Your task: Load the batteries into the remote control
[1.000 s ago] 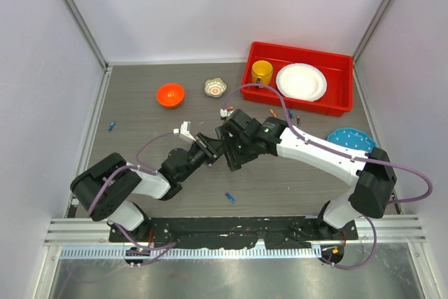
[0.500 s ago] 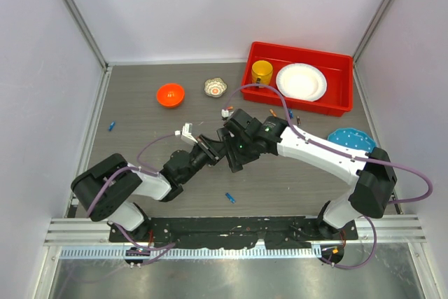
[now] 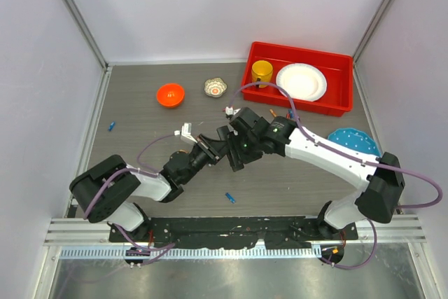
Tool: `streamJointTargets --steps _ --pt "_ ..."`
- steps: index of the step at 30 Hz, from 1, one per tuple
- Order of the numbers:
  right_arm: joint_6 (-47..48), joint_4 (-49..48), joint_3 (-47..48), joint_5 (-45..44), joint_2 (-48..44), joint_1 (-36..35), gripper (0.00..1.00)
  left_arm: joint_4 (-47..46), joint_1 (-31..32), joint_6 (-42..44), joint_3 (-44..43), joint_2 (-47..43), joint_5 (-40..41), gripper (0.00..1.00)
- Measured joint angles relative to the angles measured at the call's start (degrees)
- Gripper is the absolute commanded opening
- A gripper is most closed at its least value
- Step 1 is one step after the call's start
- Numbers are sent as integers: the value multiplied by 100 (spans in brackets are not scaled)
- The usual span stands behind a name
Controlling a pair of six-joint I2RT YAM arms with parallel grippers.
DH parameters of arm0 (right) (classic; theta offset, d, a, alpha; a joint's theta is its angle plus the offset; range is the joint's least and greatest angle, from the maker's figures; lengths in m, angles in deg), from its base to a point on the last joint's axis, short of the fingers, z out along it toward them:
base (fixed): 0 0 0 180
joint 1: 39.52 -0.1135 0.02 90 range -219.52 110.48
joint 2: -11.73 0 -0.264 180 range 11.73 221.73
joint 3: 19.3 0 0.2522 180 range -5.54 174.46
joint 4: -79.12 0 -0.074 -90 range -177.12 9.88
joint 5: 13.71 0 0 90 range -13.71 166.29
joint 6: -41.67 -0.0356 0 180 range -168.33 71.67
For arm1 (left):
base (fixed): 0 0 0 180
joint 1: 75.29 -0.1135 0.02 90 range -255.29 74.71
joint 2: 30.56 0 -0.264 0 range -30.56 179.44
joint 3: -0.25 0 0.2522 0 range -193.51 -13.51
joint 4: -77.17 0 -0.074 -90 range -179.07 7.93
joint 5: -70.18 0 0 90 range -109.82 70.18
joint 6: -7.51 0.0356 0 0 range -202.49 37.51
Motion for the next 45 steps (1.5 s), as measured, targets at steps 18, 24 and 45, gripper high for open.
streamJointTargets --steps 18,24,45 --pt "61 210 -343 -914 -2295 131 68 2393 -693 1023 -1097 -837 -361 0" --pt "-46 -278 -1827 -2011 -2879 146 67 6708 -745 2719 -3659 -813 833 0" --pt "-352 -1056 -2804 -2199 -3989 146 69 12091 -549 5578 -8666 4551 3348 46"
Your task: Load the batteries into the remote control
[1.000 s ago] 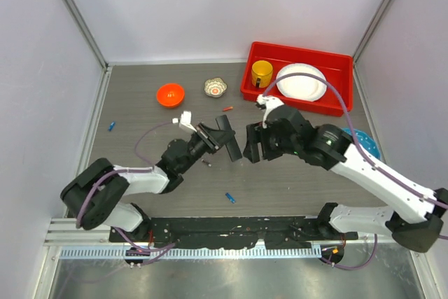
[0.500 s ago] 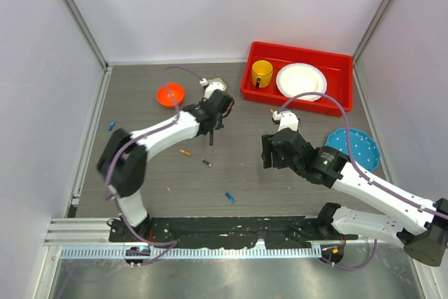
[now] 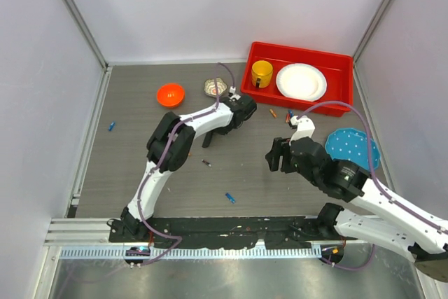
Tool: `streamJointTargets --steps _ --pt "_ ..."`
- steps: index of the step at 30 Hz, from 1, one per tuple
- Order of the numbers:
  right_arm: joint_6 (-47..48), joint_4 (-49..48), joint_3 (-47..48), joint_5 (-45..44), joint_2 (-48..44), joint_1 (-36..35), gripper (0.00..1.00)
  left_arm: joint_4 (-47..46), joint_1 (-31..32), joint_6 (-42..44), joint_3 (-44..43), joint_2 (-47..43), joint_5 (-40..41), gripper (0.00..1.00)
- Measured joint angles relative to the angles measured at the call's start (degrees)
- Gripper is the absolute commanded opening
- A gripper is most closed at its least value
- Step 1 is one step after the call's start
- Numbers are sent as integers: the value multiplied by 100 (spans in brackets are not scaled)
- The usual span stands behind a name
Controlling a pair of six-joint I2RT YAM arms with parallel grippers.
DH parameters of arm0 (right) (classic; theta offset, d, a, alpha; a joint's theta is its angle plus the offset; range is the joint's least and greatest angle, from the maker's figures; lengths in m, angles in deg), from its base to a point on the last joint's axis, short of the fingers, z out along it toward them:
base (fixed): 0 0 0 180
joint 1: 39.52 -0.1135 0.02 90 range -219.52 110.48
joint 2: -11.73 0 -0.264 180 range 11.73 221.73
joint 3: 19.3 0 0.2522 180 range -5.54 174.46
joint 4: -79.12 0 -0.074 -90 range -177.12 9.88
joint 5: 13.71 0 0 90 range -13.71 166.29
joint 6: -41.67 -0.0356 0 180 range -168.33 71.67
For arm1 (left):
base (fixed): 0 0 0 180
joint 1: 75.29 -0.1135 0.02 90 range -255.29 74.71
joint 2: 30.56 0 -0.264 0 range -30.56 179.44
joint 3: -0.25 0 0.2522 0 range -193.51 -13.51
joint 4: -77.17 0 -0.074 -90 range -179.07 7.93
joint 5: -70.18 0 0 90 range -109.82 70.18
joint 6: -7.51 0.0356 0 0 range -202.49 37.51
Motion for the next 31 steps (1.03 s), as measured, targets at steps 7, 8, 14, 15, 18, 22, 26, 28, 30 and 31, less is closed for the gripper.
streamJointTargets --steps 7,8,14,15,18,22,26,28,30,31 --pt "-2 234 2 -190 -575 0 70 155 229 140 -28 -24 308 84" --pt "-7 269 2 -219 -608 0 70 184 258 133 -35 -61 313 98" --pt "-105 428 2 -376 -706 0 70 127 579 33 151 -518 -212 100" --pt "-131 448 2 -417 -728 0 70 -74 625 -20 503 -894 -396 100" --pt "-181 442 -11 -520 -857 0 70 -433 728 -264 1462 -2262 -890 100" --pt "-214 293 -234 -592 -1139 0 70 -1156 619 -994 2577 -4470 -1001 100" --pt "-214 61 -549 -601 -1246 0 70 -1572 529 -1836 3477 -5670 -868 100" --pt "-212 -81 -691 -590 -1176 0 75 -1687 529 -2096 3974 -5884 -918 100" --pt "-227 -245 -748 -579 -1008 0 85 -1773 531 -2262 4461 -5936 -1088 100" --pt "-264 -334 -756 -575 -914 0 86 -1856 531 -2308 4684 -5984 -1174 100"
